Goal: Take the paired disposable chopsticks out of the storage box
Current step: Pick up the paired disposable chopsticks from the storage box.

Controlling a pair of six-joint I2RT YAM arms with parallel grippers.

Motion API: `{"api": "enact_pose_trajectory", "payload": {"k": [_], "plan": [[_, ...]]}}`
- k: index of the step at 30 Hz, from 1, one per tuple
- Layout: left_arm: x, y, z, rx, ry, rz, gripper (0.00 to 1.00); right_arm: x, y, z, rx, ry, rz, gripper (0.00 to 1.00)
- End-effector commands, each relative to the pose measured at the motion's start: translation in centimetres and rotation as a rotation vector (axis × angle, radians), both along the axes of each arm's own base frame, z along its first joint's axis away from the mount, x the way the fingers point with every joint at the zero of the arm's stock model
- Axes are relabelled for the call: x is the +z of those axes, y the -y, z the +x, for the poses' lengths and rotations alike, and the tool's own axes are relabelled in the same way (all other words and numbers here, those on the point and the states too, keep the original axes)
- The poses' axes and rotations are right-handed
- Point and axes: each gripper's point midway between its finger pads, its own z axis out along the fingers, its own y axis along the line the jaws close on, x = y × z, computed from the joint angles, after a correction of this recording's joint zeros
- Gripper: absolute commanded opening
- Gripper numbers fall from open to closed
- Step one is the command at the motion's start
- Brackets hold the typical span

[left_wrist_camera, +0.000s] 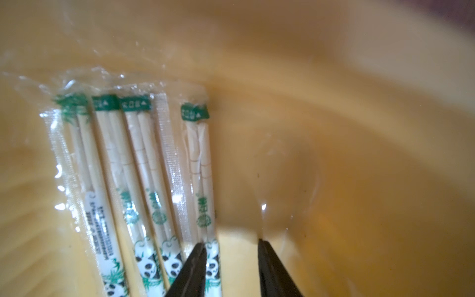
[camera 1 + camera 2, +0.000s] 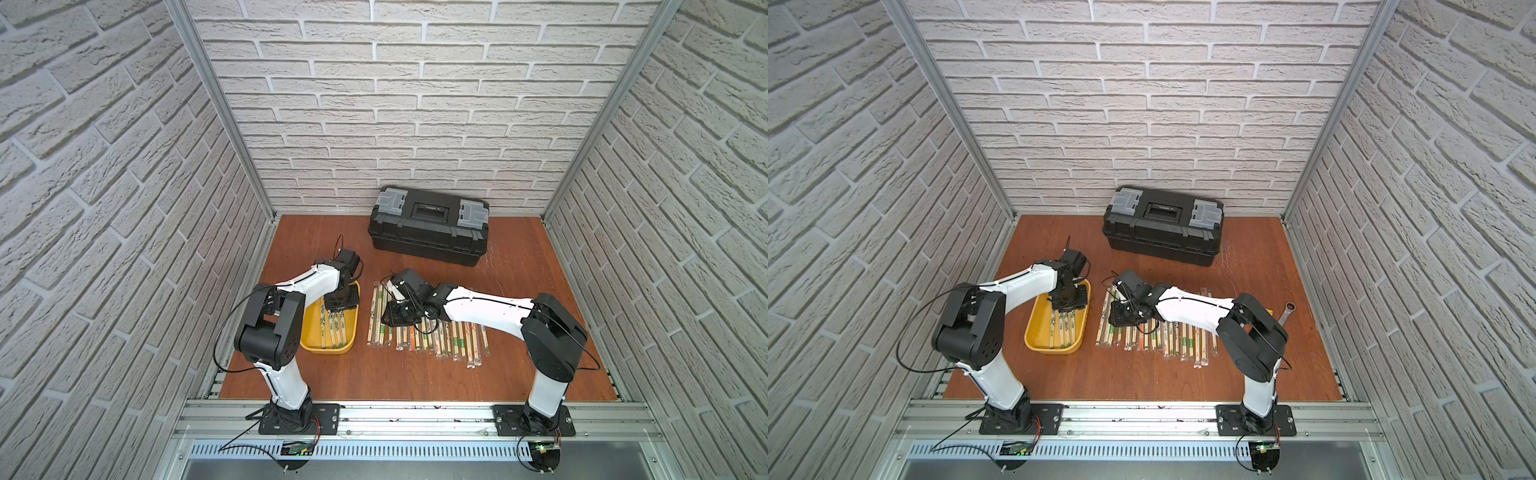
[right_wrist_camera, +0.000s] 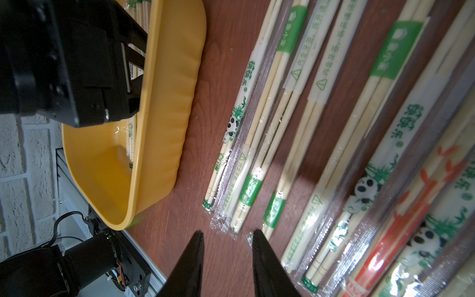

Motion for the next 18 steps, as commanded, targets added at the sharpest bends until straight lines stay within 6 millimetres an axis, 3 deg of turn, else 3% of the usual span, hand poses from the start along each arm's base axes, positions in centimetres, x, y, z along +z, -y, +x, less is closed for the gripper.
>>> {"api": "enact_pose_trajectory", "payload": {"k": [1,9,10,14,18], "plan": [[-0.16,-0.4,-0.99,0.012,-0.013,0.017,0.43,0.21,0.42,0.12,-0.005,0.013,-0.005,0.34],[-1.0,-0.61,-1.51,0.025,-0.036,0.025,0.44,0.12,0.51,0.01,-0.003,0.011,-0.009,0.34],[-1.08,-0.57,-1.57,0.023,-0.038,0.024,0.4,0.09,0.56,0.03,-0.004,0.01,-0.01,0.34],[-0.9,-0.44,-1.57,0.02,-0.033,0.022,0.11,0.15,0.68,0.08,-0.006,0.014,-0.014,0.34],[-0.54,-0.34,-1.51,0.014,-0.025,0.019,0.02,0.17,0.72,0.12,-0.007,0.015,-0.016,0.34]]}}
